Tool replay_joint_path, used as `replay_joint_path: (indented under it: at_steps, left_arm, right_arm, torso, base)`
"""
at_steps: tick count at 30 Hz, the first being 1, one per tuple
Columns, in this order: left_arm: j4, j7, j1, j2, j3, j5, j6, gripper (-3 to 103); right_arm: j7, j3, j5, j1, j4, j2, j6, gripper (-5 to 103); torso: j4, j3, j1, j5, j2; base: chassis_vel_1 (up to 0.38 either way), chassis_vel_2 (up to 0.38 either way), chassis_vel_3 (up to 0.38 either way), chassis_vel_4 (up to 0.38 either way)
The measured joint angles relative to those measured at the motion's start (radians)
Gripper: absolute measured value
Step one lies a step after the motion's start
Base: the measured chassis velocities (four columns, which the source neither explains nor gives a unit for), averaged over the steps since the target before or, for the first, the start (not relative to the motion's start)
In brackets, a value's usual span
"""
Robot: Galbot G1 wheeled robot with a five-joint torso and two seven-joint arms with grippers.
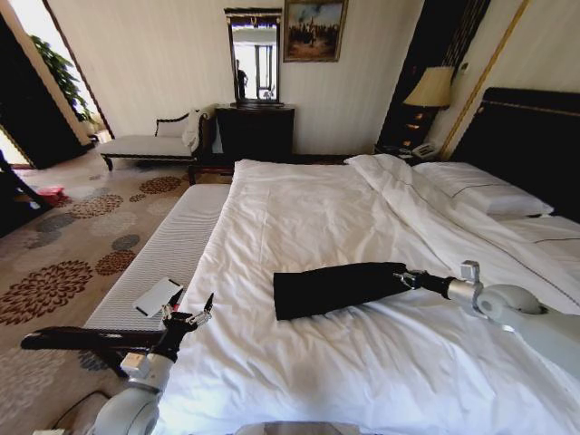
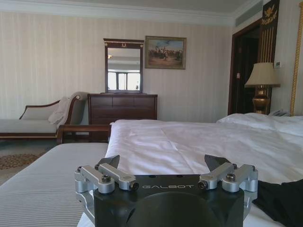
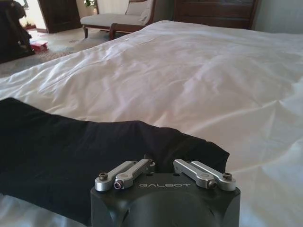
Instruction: Fold the clothes on the bed.
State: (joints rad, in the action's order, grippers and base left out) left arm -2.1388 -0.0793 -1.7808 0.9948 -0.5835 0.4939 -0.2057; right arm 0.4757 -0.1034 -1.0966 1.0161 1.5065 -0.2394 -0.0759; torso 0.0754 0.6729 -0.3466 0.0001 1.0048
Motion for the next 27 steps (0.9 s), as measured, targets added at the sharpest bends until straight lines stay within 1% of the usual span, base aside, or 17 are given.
replay_joint_path:
  at_steps: [1,2,4,5,7,9,12,14,15,18,22,27]
  left_arm:
    - [0.0,0.0,0.0,0.0,0.0,0.0,0.0,100]
    - [0.0,0.0,0.0,0.0,0.0,0.0,0.0,100]
    - [0.0,0.0,0.0,0.0,0.0,0.0,0.0,100]
    - [0.0,0.0,0.0,0.0,0.0,0.0,0.0,100]
    - [0.0,0.0,0.0,0.0,0.0,0.0,0.0,100]
    - [0.0,0.0,0.0,0.0,0.0,0.0,0.0,100]
    - [0.0,0.0,0.0,0.0,0.0,0.0,0.0,100]
    - [0.0,0.0,0.0,0.0,0.0,0.0,0.0,100]
    - [0.0,0.0,0.0,0.0,0.0,0.0,0.0,100]
    - [0.0,0.0,0.0,0.0,0.0,0.0,0.0,100]
    - [0.0,0.0,0.0,0.0,0.0,0.0,0.0,100]
    - [0.0,0.0,0.0,0.0,0.0,0.0,0.0,100]
  right_arm:
    - [0.0,0.0,0.0,0.0,0.0,0.0,0.0,4]
    - [-0.006,0.0,0.059,-0.001,0.016,-0.006,0.016,4]
    - [-0.028,0.005,0.135,-0.01,0.058,-0.017,0.031,4]
    - [-0.028,0.005,0.135,-0.01,0.058,-0.017,0.031,4]
    - [-0.061,0.015,0.162,-0.025,0.105,-0.03,0.029,4]
    - [-0.095,0.021,0.167,-0.036,0.152,-0.037,0.018,4]
    - [-0.112,0.022,0.176,-0.039,0.19,-0.038,0.013,4]
    - [-0.143,0.024,0.184,-0.04,0.25,-0.044,0.0,4]
    - [-0.143,0.024,0.184,-0.04,0.25,-0.044,0.0,4]
    - [-0.176,0.034,0.184,-0.039,0.311,-0.058,-0.019,4]
    - [-0.19,0.05,0.188,-0.04,0.346,-0.073,-0.035,4]
    - [-0.197,0.097,0.213,-0.054,0.355,-0.114,-0.053,4]
  torso:
    - [0.0,0.0,0.0,0.0,0.0]
    - [0.0,0.0,0.0,0.0,0.0]
    - [0.0,0.0,0.0,-0.0002,0.0]
    - [0.0,0.0,0.0,-0.0002,0.0]
    - [-0.0002,0.0,0.0,-0.0002,0.0]
    - [-0.0004,0.0,0.0,-0.0002,0.0]
    - [-0.0003,0.0,0.0,-0.0002,0.0]
    - [-0.0002,0.0,0.0,-0.0003,0.0]
    - [-0.0002,0.0,0.0,-0.0003,0.0]
    - [-0.0003,0.0,0.0,-0.0003,0.0]
    - [-0.0002,0.0,0.0,-0.0003,0.0]
    - [0.0001,0.0,0.0,-0.0001,0.0]
  base:
    - [0.0,0.0,0.0,0.0]
    - [0.0,0.0,0.0,0.0]
    - [0.0,0.0,0.0,0.0]
    - [0.0,0.0,0.0,0.0]
    - [0.0,0.0,0.0,0.0]
    - [0.0,0.0,0.0,0.0]
    - [0.0,0.0,0.0,0.0]
    - [0.0,0.0,0.0,0.0]
    - [0.0,0.0,0.0,0.0]
    - [0.0,0.0,0.0,0.0]
    - [0.0,0.0,0.0,0.0]
    - [0.0,0.0,0.0,0.0]
